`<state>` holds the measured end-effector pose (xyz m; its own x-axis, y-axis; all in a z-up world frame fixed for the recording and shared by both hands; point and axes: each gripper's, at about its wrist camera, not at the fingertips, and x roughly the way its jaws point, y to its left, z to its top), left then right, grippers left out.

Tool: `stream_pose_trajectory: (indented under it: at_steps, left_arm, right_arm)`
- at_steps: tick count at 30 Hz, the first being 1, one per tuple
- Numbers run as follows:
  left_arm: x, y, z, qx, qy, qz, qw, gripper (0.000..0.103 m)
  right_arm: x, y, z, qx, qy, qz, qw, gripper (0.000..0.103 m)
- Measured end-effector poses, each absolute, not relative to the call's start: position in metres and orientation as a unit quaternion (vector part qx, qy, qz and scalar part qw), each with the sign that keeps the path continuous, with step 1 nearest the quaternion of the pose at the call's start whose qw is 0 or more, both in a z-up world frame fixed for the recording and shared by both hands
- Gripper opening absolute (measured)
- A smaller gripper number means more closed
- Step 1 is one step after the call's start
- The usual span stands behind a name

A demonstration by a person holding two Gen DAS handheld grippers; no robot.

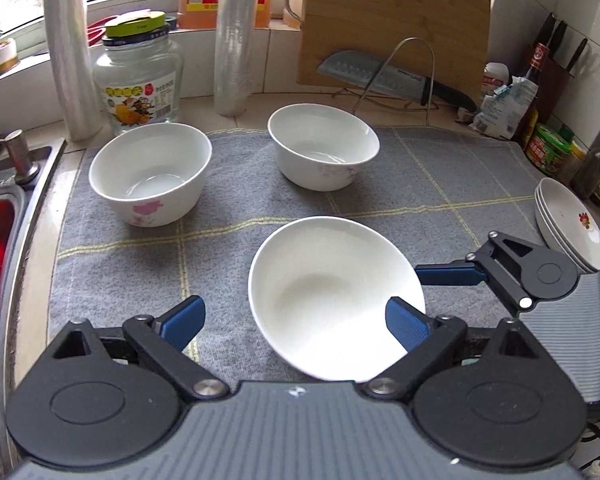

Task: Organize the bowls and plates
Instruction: 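Grasp a white bowl rim with the left tool and lift it, then carry the white bowl with the left tool toward another white bowl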

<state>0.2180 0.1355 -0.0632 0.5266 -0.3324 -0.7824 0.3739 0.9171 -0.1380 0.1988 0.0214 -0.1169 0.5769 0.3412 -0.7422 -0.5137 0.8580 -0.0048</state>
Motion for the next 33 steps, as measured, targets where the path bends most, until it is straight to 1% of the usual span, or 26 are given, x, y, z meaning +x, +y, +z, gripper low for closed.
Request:
stream_pose_trajectory:
  at_steps: [5, 9, 13, 23, 33]
  left_arm:
    - [0.232, 0.127, -0.071, 0.036, 0.448, -0.248, 0.858, 0.090]
    - [0.238, 0.127, -0.073, 0.030, 0.450, -0.263, 0.853, 0.090]
    - [0.241, 0.126, -0.073, 0.019, 0.454, -0.283, 0.845, 0.090]
    - [0.241, 0.120, -0.072, 0.009, 0.459, -0.293, 0.839, 0.090]
    - [0.237, 0.065, -0.068, 0.025, 0.443, -0.350, 0.825, 0.090]
  right_arm:
    - [0.205, 0.033, -0.120, -0.105, 0.392, 0.228, 0.885, 0.103]
    - [0.206, 0.037, -0.118, -0.108, 0.383, 0.226, 0.889, 0.103]
    - [0.207, 0.038, -0.115, -0.103, 0.383, 0.235, 0.887, 0.097]
    - [0.205, 0.035, -0.112, -0.106, 0.382, 0.233, 0.888, 0.096]
    - [0.190, -0.013, -0.102, -0.127, 0.389, 0.188, 0.893, 0.096]
